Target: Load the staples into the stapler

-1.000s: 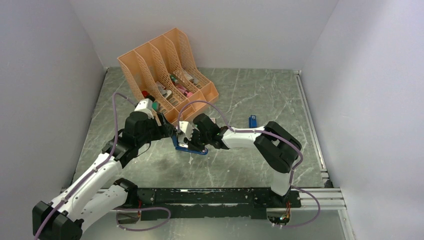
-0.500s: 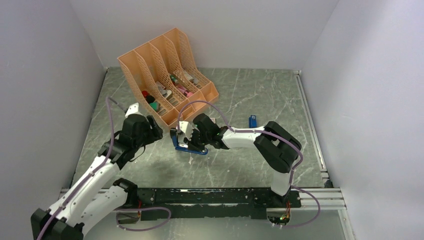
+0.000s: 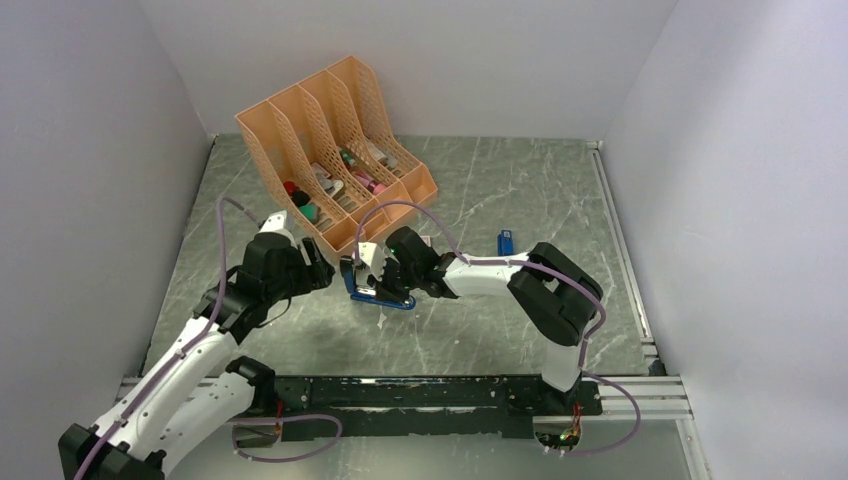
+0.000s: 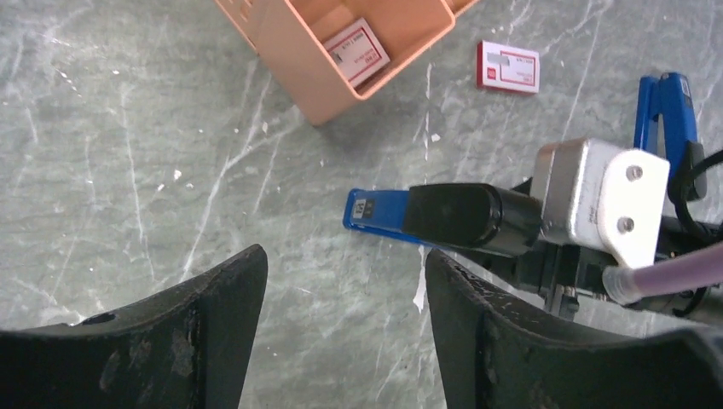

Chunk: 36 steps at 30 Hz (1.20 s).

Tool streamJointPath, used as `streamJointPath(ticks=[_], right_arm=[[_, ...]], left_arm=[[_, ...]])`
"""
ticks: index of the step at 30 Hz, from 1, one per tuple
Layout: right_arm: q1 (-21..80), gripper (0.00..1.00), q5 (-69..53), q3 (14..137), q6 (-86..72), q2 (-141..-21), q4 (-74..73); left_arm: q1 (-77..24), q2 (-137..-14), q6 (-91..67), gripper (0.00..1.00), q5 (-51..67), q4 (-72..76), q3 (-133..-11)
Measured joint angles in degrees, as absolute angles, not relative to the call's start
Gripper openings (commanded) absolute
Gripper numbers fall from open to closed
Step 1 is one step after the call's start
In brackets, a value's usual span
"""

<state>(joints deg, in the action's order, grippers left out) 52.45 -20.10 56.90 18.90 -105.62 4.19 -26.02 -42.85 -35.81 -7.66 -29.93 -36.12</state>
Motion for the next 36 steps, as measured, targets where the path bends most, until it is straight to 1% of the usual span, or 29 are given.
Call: streamJointPath(ticks=[3,8,14,25,32,36], right_arm=[[52.4,0.00,-20.1,57.1,18.9,-105.8,4.0],[52.4,0.00,-20.4,57.4,18.9,-106.0,4.0],[52.4,0.00,-20.7,57.7,18.9,-106.3,4.0],[52.5,0.00,-21.5,58.2,18.9,-106.8,4.1],[52.4,0.00,-21.6,58.2,18.6,-106.9,4.5],[52.3,0.00,-21.6,58.2,18.0,-107.0,4.7]], left_arm=[[-27.0,-42.7,-35.4,0.72,-5.5,-29.7,-35.9],[-30.4,-41.1,-33.4,0.73,-1.2,-24.4,-32.0],[-33.6,-41.0,-29.9,0.75,-1.0,-19.8,-28.2],[-36.2,-43.4,-26.4,0.77,-8.2,-9.6,-24.4],[-37.0,-43.2,-28.2,0.80,-19.6,-9.8,-24.3],[-37.1,-42.7,-32.1,0.81,-27.7,-12.3,-24.3]])
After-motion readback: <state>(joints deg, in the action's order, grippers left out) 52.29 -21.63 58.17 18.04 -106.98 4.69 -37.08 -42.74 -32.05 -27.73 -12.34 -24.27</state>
